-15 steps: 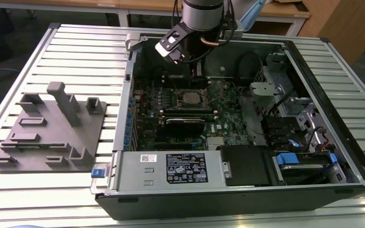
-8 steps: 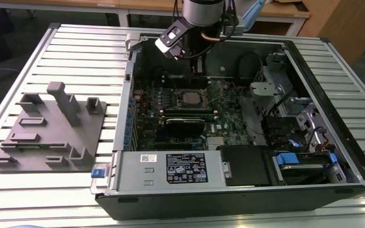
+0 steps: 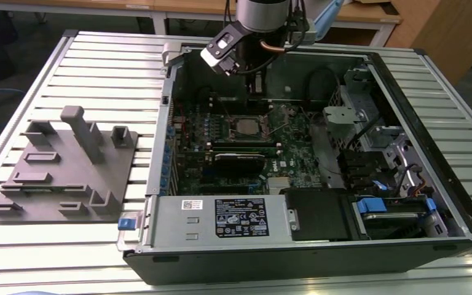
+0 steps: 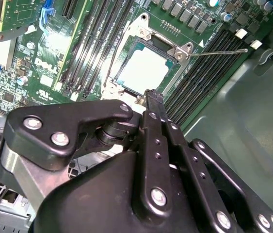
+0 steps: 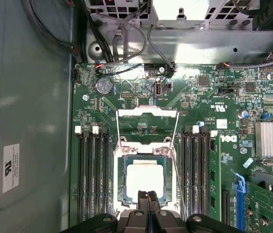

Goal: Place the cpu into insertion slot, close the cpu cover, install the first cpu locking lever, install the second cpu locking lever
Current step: 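Close the cpu cover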

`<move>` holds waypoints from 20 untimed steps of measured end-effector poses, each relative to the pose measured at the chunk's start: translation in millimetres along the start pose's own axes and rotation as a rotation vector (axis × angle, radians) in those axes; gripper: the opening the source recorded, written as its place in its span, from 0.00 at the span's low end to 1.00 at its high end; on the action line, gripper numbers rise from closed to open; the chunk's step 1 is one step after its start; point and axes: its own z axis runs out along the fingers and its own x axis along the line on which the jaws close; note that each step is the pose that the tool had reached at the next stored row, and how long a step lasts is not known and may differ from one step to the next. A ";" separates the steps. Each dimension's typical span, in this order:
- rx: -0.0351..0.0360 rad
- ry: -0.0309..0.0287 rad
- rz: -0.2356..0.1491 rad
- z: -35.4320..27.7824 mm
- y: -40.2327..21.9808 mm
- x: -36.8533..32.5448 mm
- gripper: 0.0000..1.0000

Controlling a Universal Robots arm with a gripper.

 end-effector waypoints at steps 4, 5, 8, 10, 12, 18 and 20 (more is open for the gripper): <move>0.0001 -0.0003 0.000 -1.4 0.1 0.0 0.10; 0.0000 0.0000 0.000 -2.2 0.1 0.0 0.10; 0.0001 -0.0002 0.000 -6.2 0.3 0.1 0.10; 0.0000 -0.0001 0.000 -8.9 0.4 0.1 0.10; 0.0000 -0.0001 0.000 -11.8 0.5 0.2 0.10; 0.0000 -0.0001 0.000 -18.0 0.8 0.3 0.10; 0.0000 0.0000 0.000 -20.3 0.9 0.3 0.10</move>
